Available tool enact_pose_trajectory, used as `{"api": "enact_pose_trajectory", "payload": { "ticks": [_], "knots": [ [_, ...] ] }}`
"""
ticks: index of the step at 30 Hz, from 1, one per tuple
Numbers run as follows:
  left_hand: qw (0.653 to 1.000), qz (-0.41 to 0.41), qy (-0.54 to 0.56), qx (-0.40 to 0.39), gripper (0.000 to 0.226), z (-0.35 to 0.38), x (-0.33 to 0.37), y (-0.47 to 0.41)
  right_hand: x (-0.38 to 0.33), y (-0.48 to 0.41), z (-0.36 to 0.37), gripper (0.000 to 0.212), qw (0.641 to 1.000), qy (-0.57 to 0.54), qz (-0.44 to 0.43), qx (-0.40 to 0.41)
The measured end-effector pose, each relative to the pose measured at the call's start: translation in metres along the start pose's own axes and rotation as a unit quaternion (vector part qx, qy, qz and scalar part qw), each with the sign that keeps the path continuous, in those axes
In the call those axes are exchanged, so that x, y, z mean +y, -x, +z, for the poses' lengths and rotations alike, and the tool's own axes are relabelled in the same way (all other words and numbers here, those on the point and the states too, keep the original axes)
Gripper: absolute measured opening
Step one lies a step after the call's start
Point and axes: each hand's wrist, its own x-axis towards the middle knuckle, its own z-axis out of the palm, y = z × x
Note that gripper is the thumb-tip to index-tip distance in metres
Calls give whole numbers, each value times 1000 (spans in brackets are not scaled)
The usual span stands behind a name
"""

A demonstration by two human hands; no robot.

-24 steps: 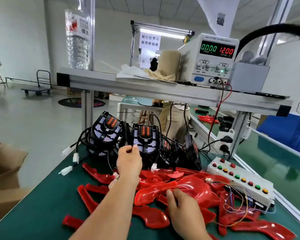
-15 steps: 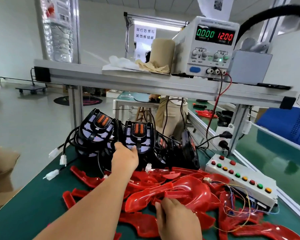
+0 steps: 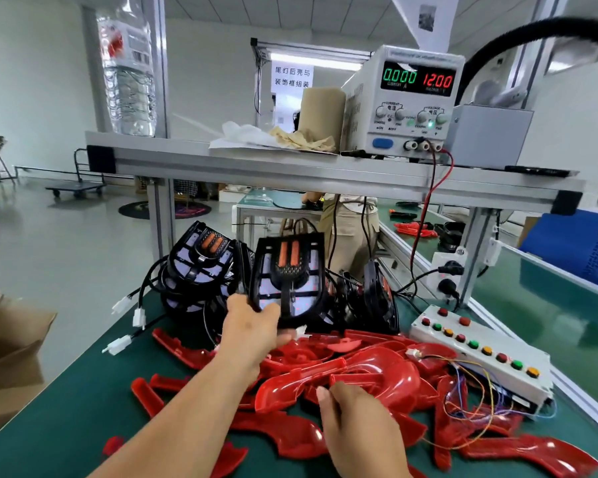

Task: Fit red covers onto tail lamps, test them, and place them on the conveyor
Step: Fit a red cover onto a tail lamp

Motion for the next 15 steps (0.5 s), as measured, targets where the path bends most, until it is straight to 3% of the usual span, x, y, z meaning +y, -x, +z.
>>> {"api": "enact_pose_trajectory", "payload": {
  "ticks": [3, 5, 7, 11, 15],
  "knots": [
    [999, 31, -18, -30, 23, -10, -11, 40, 3, -7, -10, 55, 983, -171, 46, 39],
    [998, 47, -26, -28, 23, -15, -18, 64, 2, -12, -19, 62, 939, -324, 85, 73],
    [997, 58, -29, -46, 31, -17, -27, 78, -1, -12, -24, 58, 891, -441, 90, 55],
    [990, 55, -47, -118, 41, -17, -43, 94, -9, -6, -17, 46, 853, -516, 75, 20],
    [986, 65, -107, -109, 5, -27, -48, 91, -3, -2, -12, 24, 821, -556, 119, 41]
  ]
}}
